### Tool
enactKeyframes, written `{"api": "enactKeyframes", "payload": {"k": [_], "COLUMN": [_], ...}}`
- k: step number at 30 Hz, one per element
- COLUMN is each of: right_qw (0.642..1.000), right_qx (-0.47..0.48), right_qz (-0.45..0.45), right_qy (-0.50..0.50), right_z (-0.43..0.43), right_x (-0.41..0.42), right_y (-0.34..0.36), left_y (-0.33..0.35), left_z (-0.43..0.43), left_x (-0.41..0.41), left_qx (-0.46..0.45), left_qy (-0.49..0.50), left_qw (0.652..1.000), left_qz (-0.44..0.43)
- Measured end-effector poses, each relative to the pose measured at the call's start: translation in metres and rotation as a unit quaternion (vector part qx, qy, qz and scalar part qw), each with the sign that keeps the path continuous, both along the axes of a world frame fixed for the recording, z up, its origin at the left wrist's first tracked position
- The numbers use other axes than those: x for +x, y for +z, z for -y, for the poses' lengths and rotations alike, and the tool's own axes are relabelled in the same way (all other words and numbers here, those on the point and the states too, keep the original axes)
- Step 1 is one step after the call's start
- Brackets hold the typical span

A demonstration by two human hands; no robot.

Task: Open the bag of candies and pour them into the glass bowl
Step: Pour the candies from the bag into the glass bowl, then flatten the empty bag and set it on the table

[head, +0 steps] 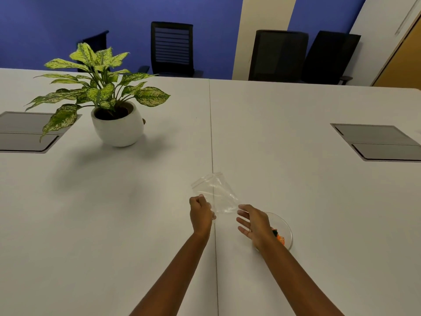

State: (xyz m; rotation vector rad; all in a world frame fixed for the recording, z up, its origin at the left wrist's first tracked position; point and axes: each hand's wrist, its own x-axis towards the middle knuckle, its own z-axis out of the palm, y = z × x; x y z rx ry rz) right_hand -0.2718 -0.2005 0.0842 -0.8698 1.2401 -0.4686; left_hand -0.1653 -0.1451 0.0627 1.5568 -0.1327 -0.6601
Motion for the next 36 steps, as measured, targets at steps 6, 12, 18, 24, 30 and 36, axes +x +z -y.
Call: {"api": "enactKeyframes", "payload": {"k": [6, 12, 18, 24, 30, 36], "right_qw": [0.996, 0.999, 0.998, 0.987, 0.974, 0.956], "right_qx": [-0.025, -0.035, -0.052, -0.050, -0.128, -0.190], "right_qz": [-0.012, 0.022, 0.041, -0.017, -0.040, -0.028], "right_qy": [0.088, 0.023, -0.001, 0.152, 0.184, 0.220], "right_z": [0.011, 0.015, 0.013, -0.002, -0.023, -0.036], "right_x": [0.009, 0.018, 0.029, 0.041, 0.058, 0.083], "right_y": [0.005, 0.001, -0.008, -0.026, -0.046, -0.059], "left_y": [-0.012, -0.013, -0.018, -0.022, -0.032, -0.041], "left_z": [-0.007, -0.011, -0.016, -0.030, -0.047, -0.059], "left_x": [0.011, 0.011, 0.015, 0.031, 0.060, 0.080], "left_qx": [0.025, 0.044, 0.088, 0.118, 0.178, 0.249], "left_qy": [-0.099, -0.093, -0.052, 0.009, 0.012, 0.006], "left_qw": [0.987, 0.977, 0.979, 0.985, 0.975, 0.947], "left_qz": [0.128, 0.189, 0.175, 0.126, 0.135, 0.203]}}
